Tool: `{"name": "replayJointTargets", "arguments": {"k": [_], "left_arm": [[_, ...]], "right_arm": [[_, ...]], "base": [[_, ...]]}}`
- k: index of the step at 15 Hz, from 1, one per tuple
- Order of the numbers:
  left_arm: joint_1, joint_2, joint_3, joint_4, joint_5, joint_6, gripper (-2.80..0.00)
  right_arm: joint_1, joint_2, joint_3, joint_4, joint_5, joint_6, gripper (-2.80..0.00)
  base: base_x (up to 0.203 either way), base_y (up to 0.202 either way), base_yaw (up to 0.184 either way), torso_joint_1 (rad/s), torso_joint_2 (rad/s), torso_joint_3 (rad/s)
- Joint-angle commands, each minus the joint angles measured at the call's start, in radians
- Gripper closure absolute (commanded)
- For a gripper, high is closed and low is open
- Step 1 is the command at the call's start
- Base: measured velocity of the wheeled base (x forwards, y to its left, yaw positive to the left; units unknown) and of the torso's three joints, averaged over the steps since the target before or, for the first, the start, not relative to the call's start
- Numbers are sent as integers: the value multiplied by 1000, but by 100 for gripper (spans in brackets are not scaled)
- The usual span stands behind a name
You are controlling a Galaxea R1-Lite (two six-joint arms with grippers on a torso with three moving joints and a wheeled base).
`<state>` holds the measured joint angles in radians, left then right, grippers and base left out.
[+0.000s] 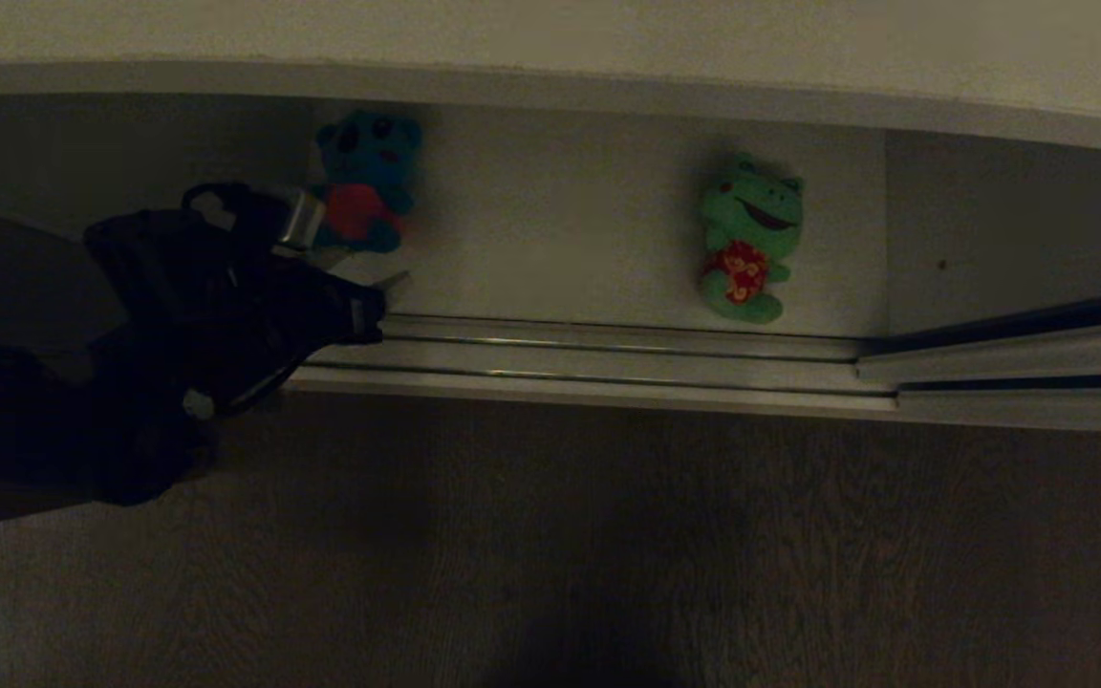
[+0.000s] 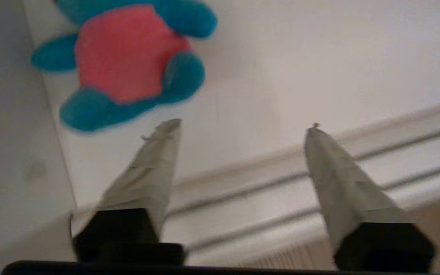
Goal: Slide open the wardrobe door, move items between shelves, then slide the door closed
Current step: Place the blue doll on the higher shelf
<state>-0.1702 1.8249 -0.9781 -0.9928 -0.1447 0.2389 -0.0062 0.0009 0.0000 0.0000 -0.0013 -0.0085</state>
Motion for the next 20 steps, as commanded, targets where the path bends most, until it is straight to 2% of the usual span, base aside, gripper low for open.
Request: {"name": "replayJointTargets", "arguments": {"k": [1, 3, 8, 14, 17, 20], "left_arm": [[-2, 60, -71, -6, 1, 9, -280], [-1, 115, -121, -7, 5, 19, -280], [8, 223, -271, -44, 35, 105, -280], [15, 344, -451, -63, 64, 130, -280], [26, 390, -505, -88, 84, 148, -280], [26, 398, -505, -90, 89, 154, -280]], "right_arm": [[0, -2, 1, 0, 0, -1, 0], [0, -2, 1, 0, 0, -1, 0], [0, -2, 2, 0, 0, -1, 0], [0, -2, 2, 0, 0, -1, 0], [0, -2, 0, 0, 0, -1, 0], [0, -2, 0, 0, 0, -1, 0]], "base": [[0, 0, 0, 0, 0, 0], [0, 0, 0, 0, 0, 0], [0, 0, 0, 0, 0, 0], [0, 0, 0, 0, 0, 0], [0, 0, 0, 0, 0, 0], [0, 0, 0, 0, 0, 0]]}}
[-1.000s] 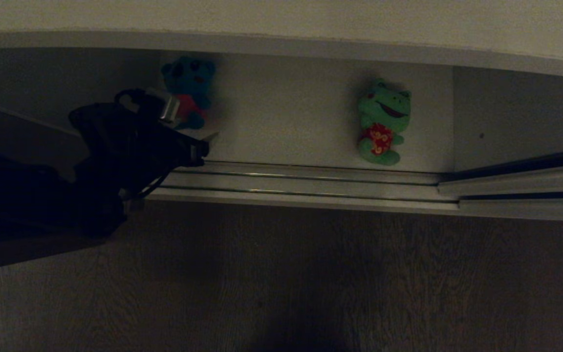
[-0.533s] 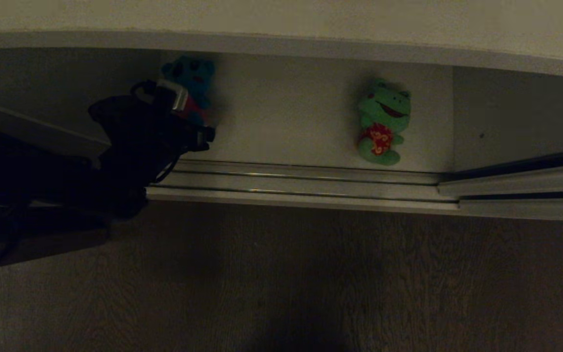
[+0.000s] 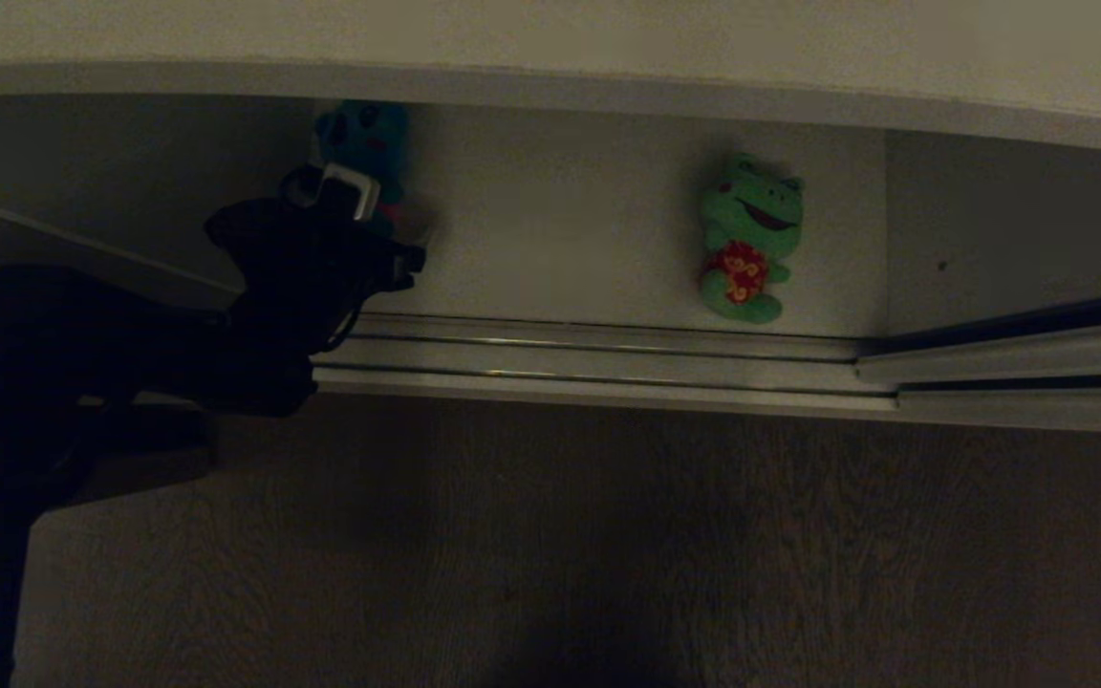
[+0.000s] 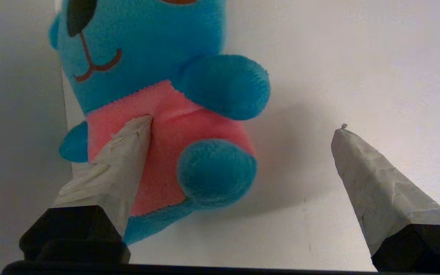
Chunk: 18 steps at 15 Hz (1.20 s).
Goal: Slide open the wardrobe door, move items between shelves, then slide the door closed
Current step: Place the blue doll on the higher shelf
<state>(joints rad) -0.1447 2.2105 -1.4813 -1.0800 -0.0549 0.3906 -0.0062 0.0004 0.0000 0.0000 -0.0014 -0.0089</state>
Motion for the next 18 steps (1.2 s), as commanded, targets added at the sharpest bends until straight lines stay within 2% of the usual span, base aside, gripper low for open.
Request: {"name": "replayJointTargets", "arguments": {"k": [1, 10, 14, 18], "left_arm": [[0, 14, -4, -5, 1, 10, 0], [1, 9, -17, 3, 2, -4, 0], [-10, -50, -13, 48, 17, -69, 0], [-34, -211, 99, 144, 30, -148, 0]], "right_arm": [[0, -2, 0, 0, 0, 0, 0], [0, -2, 1, 0, 0, 0, 0], [0, -2, 2, 0, 0, 0, 0], [0, -2, 0, 0, 0, 0, 0]], "base": [[0, 0, 0, 0, 0, 0], [0, 0, 0, 0, 0, 0], [0, 0, 0, 0, 0, 0], [0, 0, 0, 0, 0, 0]]}}
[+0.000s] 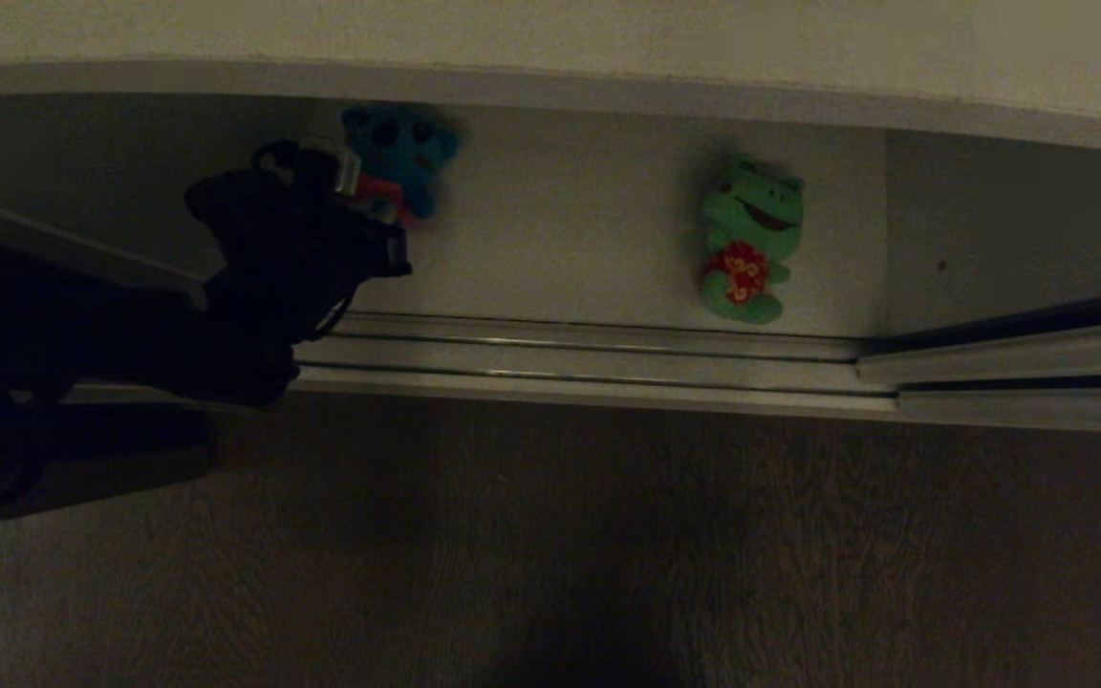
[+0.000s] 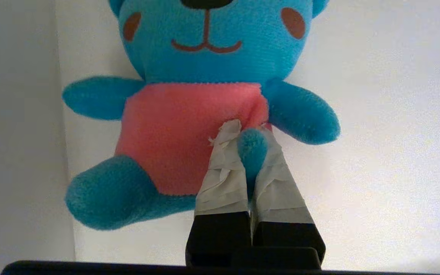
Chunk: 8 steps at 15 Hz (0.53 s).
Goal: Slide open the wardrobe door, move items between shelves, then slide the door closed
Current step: Place the blue doll on the higher shelf
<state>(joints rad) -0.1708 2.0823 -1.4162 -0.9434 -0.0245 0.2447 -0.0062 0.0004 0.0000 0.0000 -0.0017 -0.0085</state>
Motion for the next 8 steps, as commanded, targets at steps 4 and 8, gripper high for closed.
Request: {"name": "replayJointTargets", "arguments": {"k": [4, 8], "left_arm": [[-52, -247, 234, 79, -1, -47, 0], [-77, -396, 386, 235, -5, -137, 0]], "right_arm": [[0, -2, 0, 0, 0, -1, 0], [-1, -2, 1, 0, 0, -1, 0]], "base": [[0, 0, 0, 0, 0, 0], [0, 0, 0, 0, 0, 0]]}}
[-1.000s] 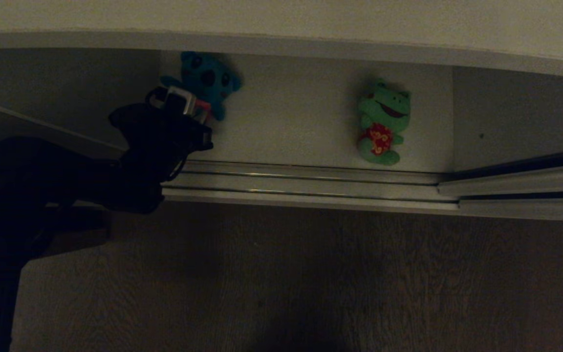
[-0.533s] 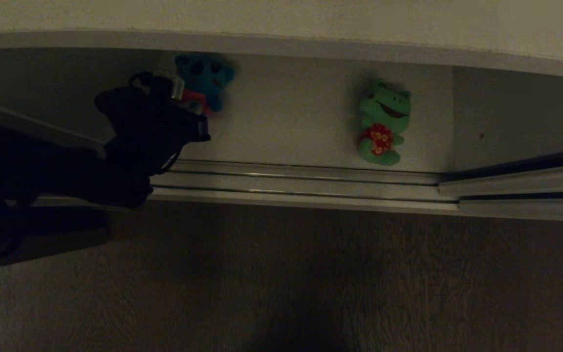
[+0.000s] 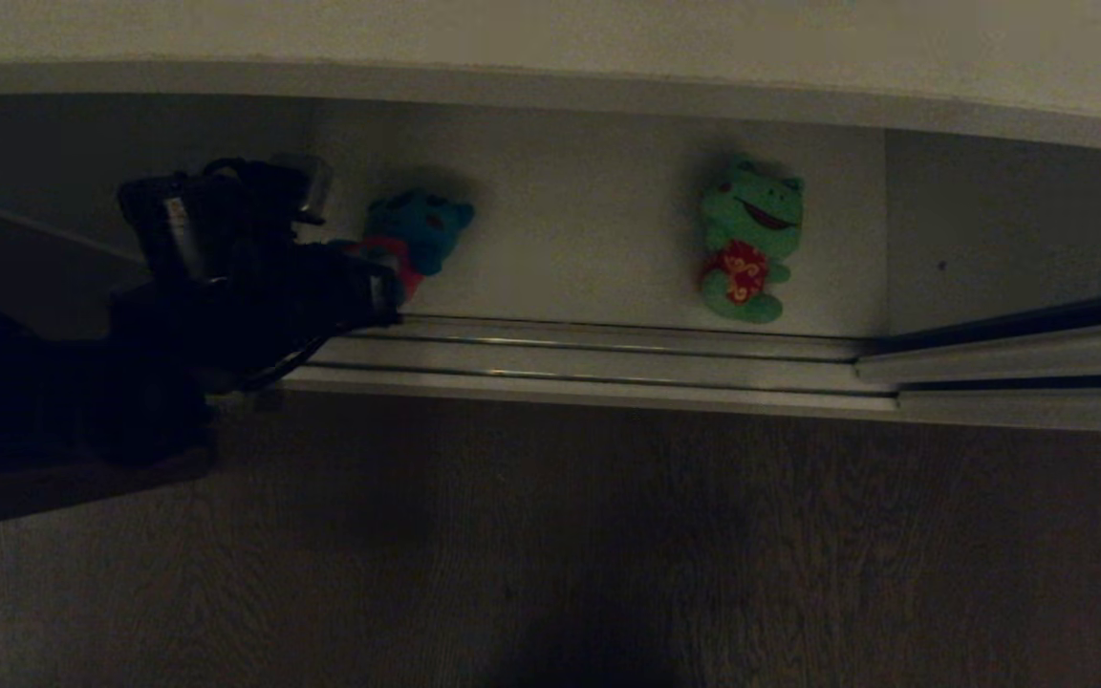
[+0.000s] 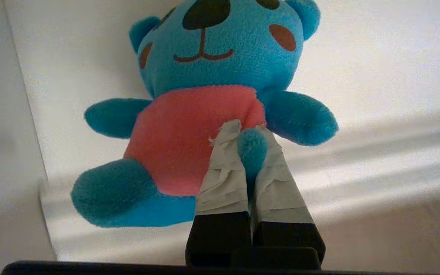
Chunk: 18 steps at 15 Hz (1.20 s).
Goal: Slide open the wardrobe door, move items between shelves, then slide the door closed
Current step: Place the blue doll on the higher shelf
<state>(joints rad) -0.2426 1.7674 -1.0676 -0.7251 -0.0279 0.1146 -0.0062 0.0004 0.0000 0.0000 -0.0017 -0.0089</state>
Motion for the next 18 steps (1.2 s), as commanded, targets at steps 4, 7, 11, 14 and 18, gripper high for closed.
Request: {"name": "replayJointTargets", "arguments": {"k": [4, 7, 11, 14, 18], "left_arm": [[-21, -242, 176, 118, -1, -23, 0], [-25, -380, 277, 249, -4, -33, 0], [-27, -583, 382, 477, -14, -74, 0], [-27, -757, 461, 617, -21, -97, 0], [1, -1001, 520, 802, -18, -124, 0]], "right_arm": [[0, -2, 0, 0, 0, 0, 0], [0, -2, 0, 0, 0, 0, 0], [0, -2, 0, 0, 0, 0, 0], [0, -2, 1, 0, 0, 0, 0], [0, -2, 0, 0, 1, 0, 0]], "base": [[0, 0, 0, 0, 0, 0], [0, 0, 0, 0, 0, 0], [0, 0, 0, 0, 0, 0], [0, 0, 0, 0, 0, 0], [0, 0, 0, 0, 0, 0]]}}
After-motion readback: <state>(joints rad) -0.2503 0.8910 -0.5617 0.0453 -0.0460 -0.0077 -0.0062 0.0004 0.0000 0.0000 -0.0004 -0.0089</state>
